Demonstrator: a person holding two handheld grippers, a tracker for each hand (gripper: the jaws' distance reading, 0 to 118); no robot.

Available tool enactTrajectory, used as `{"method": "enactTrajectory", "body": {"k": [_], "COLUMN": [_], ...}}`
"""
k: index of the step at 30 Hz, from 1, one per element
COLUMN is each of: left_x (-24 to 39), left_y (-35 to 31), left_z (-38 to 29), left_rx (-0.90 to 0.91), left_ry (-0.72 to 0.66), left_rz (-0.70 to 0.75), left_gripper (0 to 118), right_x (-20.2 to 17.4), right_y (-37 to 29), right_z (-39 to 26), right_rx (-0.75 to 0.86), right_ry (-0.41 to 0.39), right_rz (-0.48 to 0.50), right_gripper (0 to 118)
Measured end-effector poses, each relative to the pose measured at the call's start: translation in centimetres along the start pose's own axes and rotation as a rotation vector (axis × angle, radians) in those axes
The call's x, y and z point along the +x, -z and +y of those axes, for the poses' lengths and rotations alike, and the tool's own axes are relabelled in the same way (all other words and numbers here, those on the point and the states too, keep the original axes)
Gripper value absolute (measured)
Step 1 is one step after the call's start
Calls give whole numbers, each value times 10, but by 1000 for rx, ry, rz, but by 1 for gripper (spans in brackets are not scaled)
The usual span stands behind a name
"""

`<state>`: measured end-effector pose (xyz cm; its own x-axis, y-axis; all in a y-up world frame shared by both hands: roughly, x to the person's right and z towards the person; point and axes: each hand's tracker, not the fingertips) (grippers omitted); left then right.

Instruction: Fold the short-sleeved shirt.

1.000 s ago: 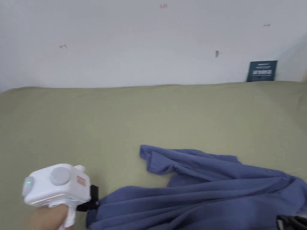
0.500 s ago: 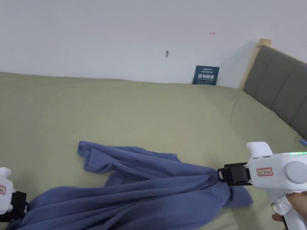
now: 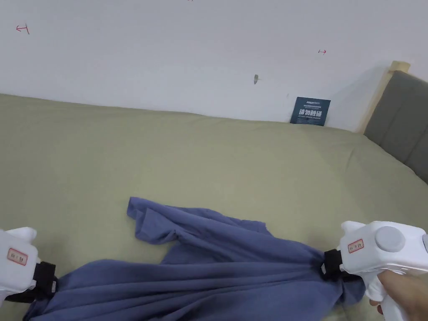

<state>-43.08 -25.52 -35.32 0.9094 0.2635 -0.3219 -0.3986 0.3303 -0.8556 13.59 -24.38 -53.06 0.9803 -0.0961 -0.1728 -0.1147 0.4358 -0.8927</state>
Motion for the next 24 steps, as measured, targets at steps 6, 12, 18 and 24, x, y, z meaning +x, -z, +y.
{"method": "enactTrajectory", "body": {"k": [6,12,18,24], "left_x": [6,18,27,35], "left_y": [-37,-89,-149,-201], "left_z": [16,43,72,115], "left_rx": [141,239,404,486], "left_ry": [6,55,85,117], "left_rz": [-72,-105,-149,-156], "left_gripper": [5,5,5,5], "right_x": [-7,-31,-58,-75], "right_y": [-38,-95,-149,-189], "right_z": [6,16,34,68], "right_rx": [131,282,443,575], "right_ry": [-5,-32,-70,-92], "right_rz": [55,133,186,208], "right_gripper": [7,7,7,7]}}
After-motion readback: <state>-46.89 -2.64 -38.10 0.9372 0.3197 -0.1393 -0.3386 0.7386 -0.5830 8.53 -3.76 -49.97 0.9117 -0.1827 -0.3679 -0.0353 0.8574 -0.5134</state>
